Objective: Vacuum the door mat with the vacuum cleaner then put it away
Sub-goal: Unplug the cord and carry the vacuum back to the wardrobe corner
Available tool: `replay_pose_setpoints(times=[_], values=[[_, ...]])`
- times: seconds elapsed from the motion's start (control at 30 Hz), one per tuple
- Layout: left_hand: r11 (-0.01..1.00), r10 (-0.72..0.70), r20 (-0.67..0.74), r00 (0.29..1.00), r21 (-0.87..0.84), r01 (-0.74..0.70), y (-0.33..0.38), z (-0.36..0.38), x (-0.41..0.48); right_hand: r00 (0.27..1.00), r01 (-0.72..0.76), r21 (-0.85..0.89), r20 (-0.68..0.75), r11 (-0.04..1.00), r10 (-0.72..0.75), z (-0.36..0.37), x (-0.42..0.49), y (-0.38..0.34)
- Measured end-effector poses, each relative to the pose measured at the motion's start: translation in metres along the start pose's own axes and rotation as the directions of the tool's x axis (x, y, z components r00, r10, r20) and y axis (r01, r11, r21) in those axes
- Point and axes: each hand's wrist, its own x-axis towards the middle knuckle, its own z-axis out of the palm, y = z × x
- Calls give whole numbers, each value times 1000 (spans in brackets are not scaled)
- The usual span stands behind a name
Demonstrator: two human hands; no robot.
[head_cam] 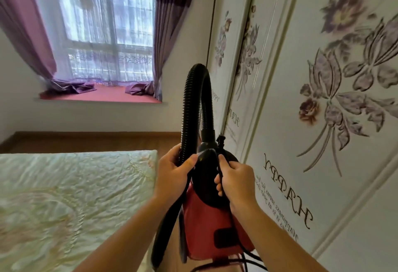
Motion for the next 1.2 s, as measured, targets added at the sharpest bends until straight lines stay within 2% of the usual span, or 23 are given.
replay_pose_setpoints(times=[0.17,0.4,0.63,0.93,1.2], values=[[999,-15,-71,997,51,18,-37,23,75,997,-38,26,72,999,36,14,99,-2],[989,18,-113,993,147,-2,-72,37,162,990,22,32,140,999,-27,38,203,-15],[989,28,-125,992,150,-9,-112,27,242,985,42,21,167,999,-45,83,288,-18],[994,24,-107,994,105,-12,-186,-25,375,992,45,-18,123,999,-42,185,399,-19],[998,17,-20,1000,57,-16,-217,-45,484,999,15,15,28,1000,-16,243,484,-37]])
